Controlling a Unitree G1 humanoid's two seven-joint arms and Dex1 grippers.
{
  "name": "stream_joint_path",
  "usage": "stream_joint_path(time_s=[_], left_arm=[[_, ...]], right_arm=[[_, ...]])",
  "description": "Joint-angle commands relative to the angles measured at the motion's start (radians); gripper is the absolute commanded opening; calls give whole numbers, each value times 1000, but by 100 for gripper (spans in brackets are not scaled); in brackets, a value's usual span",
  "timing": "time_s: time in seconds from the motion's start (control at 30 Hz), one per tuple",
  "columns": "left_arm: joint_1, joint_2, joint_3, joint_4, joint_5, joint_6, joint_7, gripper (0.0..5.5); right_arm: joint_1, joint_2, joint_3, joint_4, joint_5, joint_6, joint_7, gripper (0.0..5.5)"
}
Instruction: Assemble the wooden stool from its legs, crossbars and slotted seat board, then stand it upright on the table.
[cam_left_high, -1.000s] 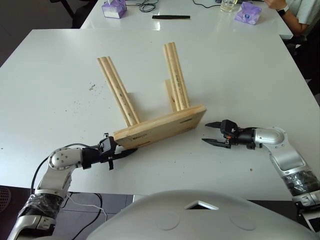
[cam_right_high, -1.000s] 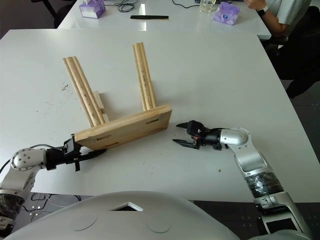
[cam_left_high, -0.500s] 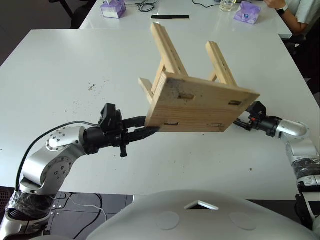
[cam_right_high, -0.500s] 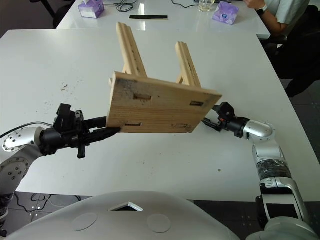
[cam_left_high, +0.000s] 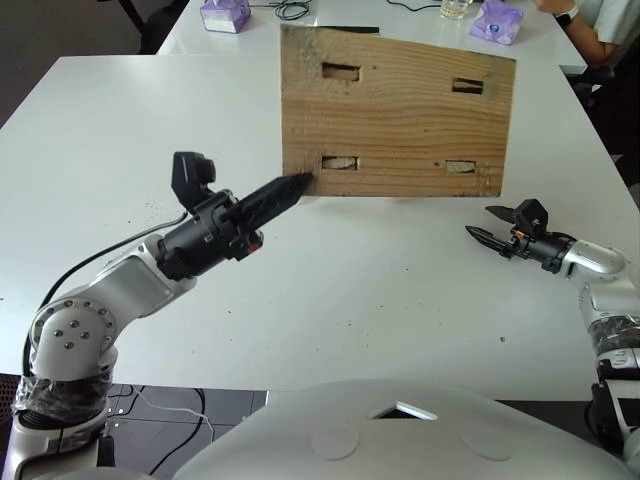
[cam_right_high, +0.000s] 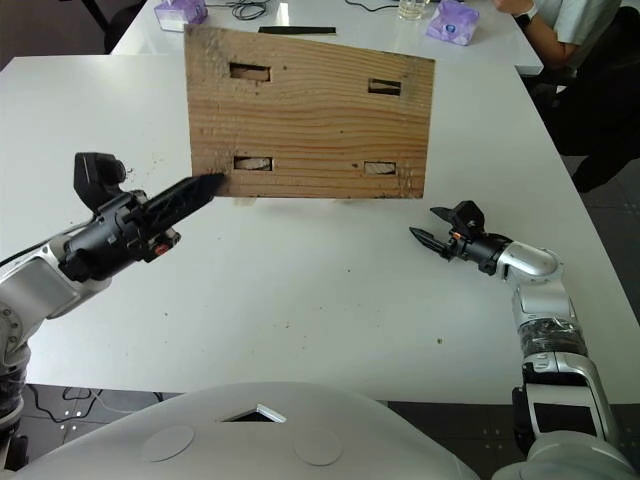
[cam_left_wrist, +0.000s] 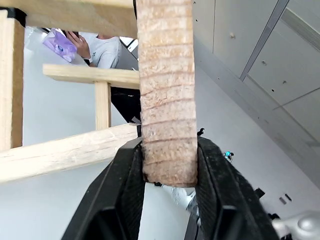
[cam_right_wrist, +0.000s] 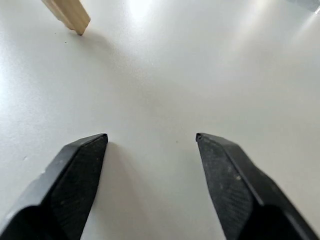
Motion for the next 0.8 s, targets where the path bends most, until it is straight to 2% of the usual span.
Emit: stream_joint_path(time_s=[0.03, 0.27, 0.5, 0.73, 0.8], left_arm=[[-136, -156, 8, -66, -68, -127, 244, 127], [-12, -234, 46, -76, -68, -173, 565, 127], [34, -181, 8, 14, -59, -212, 838, 133], [34, -138, -55, 113, 60, -174, 911, 142], [34, -119, -64, 123, 67, -159, 898, 209]], right_arm=[[62, 20, 5, -25, -17, 46, -8, 327], [117, 20, -22, -88, -9, 66, -20, 327], [150, 32, -30, -129, -12, 83, -36, 327], [151, 42, -11, -126, -31, 79, -42, 327], [151, 41, -5, -124, -33, 76, -43, 327]])
